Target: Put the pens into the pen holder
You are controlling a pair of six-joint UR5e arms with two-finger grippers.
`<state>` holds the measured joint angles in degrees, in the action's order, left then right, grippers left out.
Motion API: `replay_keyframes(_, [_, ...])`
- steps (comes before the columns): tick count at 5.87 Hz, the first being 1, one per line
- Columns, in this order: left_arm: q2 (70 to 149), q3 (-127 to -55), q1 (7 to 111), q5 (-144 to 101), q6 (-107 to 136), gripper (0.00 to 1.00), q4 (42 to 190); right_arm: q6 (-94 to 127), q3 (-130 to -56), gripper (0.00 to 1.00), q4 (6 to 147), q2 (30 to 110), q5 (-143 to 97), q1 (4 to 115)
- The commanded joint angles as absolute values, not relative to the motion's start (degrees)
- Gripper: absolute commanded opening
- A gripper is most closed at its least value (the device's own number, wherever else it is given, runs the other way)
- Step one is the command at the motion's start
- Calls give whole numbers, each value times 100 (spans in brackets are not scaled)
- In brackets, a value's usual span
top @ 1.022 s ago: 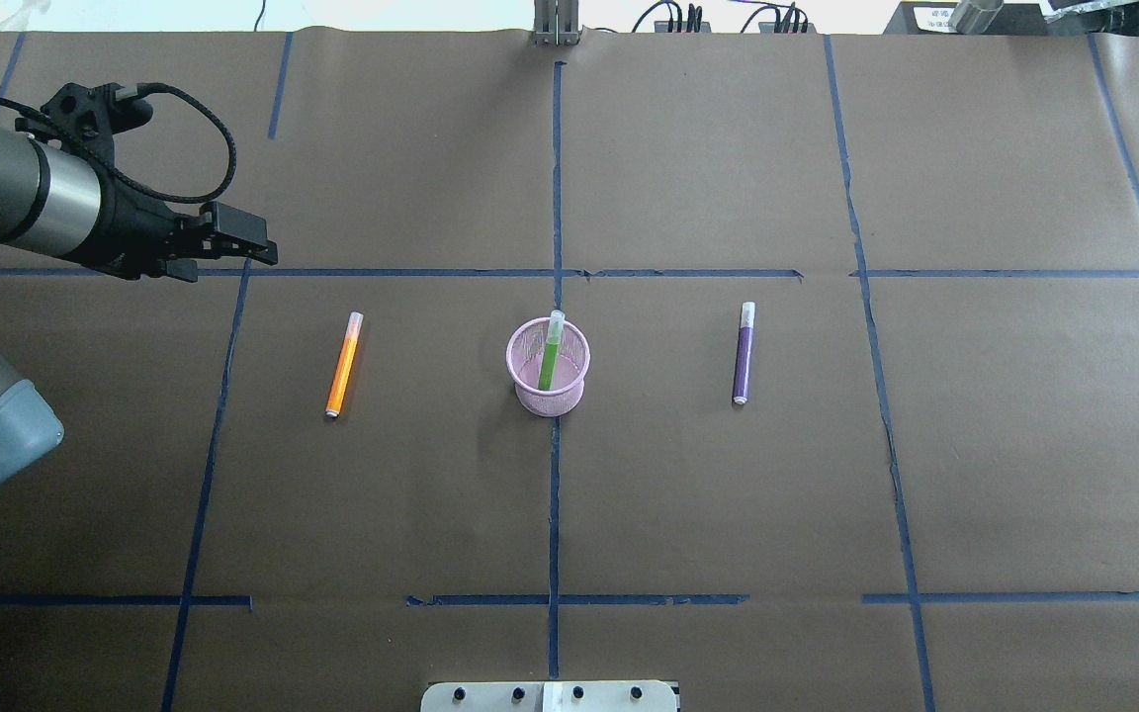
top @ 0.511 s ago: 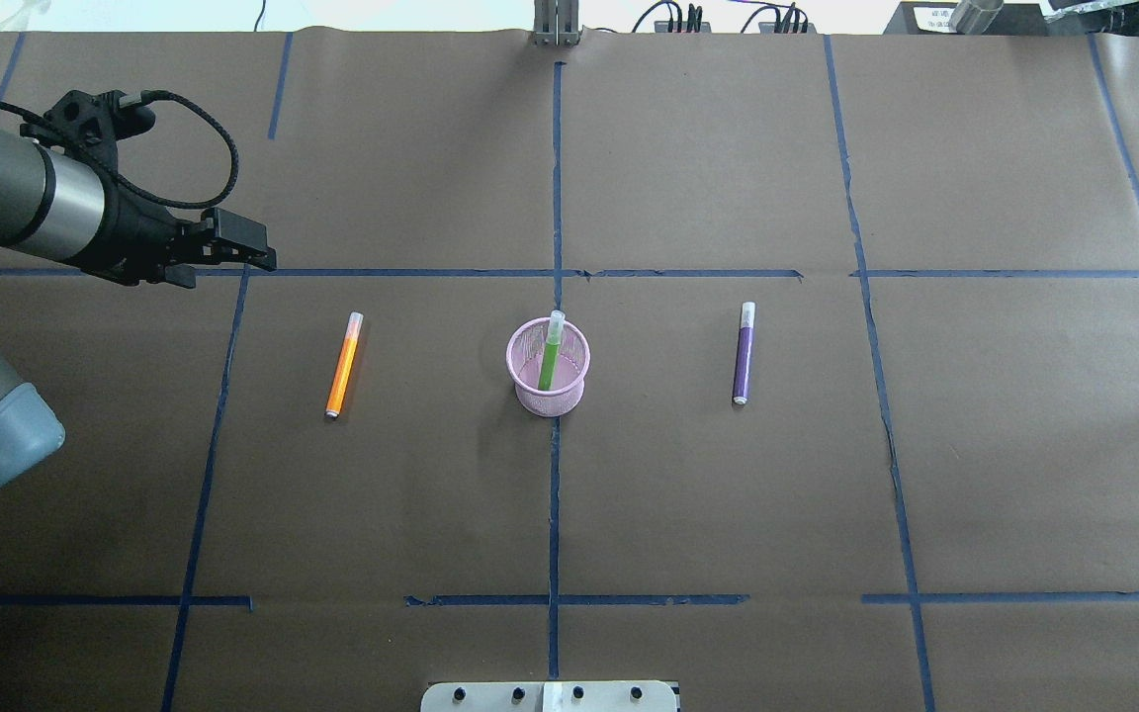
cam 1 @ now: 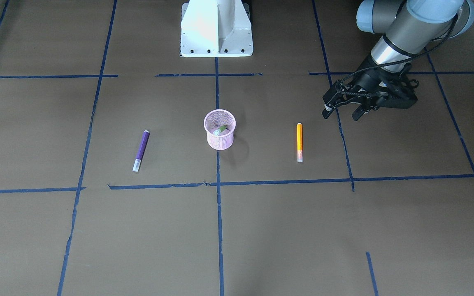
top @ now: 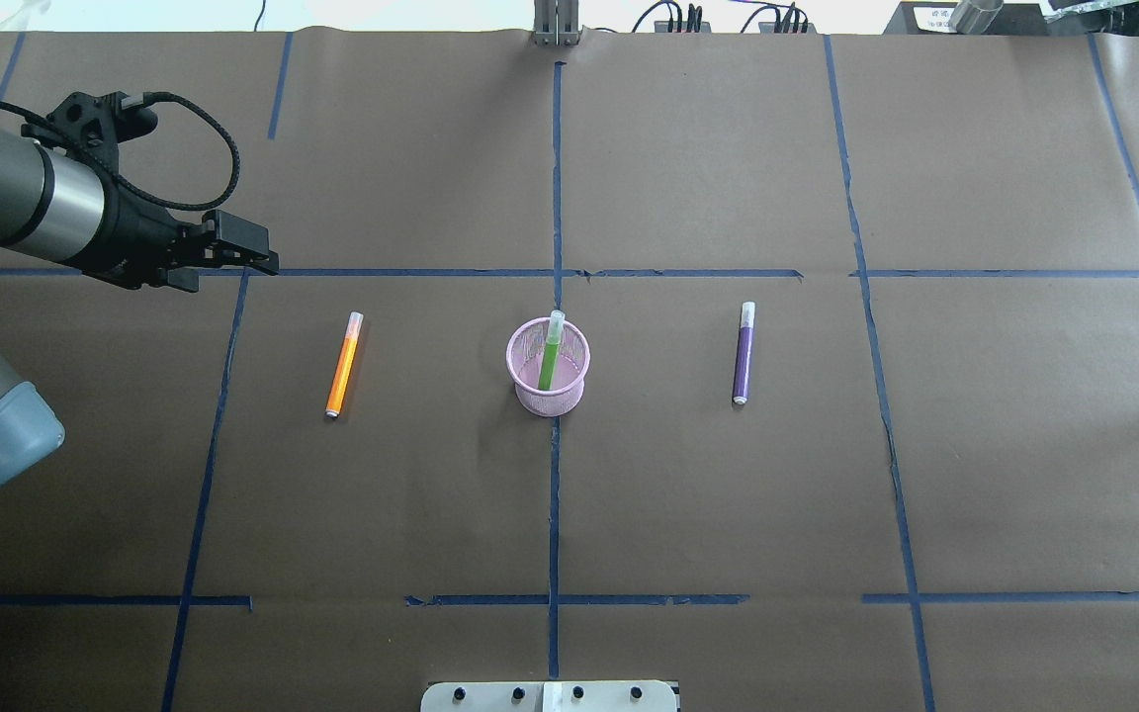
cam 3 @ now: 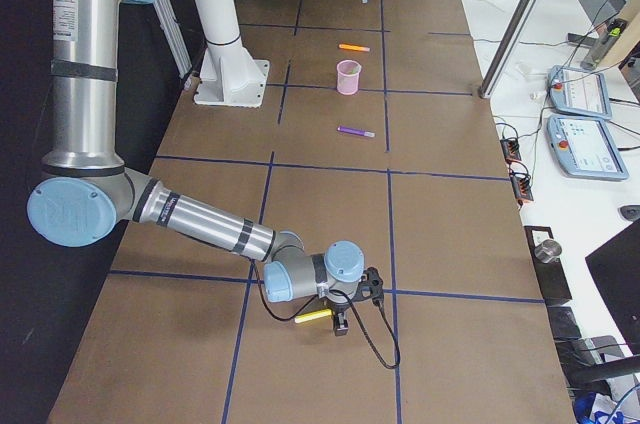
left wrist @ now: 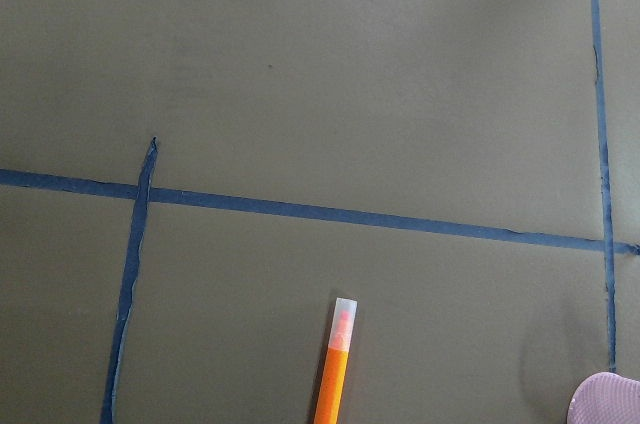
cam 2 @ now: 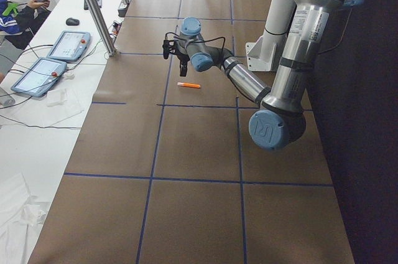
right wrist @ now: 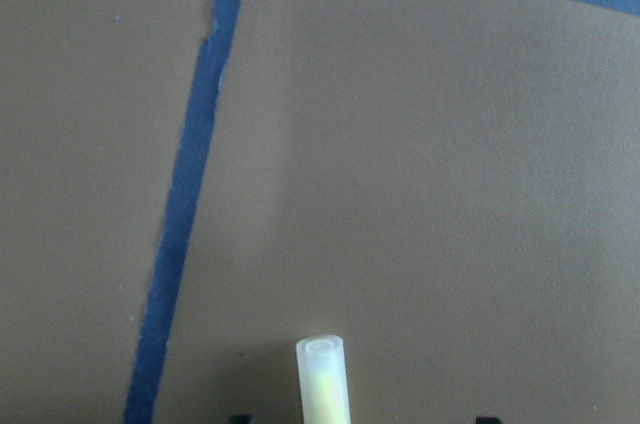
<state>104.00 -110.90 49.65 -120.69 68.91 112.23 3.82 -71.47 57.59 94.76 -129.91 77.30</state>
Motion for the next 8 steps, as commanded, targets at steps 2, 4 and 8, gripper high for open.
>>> replay_keyframes(2, [10362, -11153, 4966, -12173, 6891, 100, 11224, 343, -7137, 35, 5757, 9483, -13008, 7690])
replay_keyframes(4, [10371, -11153, 4966, -12173, 6891, 100, 11224, 360, -7145, 3, 5748, 9483, -13017, 7690])
replay_keyframes(8, [10389, -11171, 4966, -12173, 6899, 100, 11224, 316, -7365, 0, 5739, 9448, -13927, 7961])
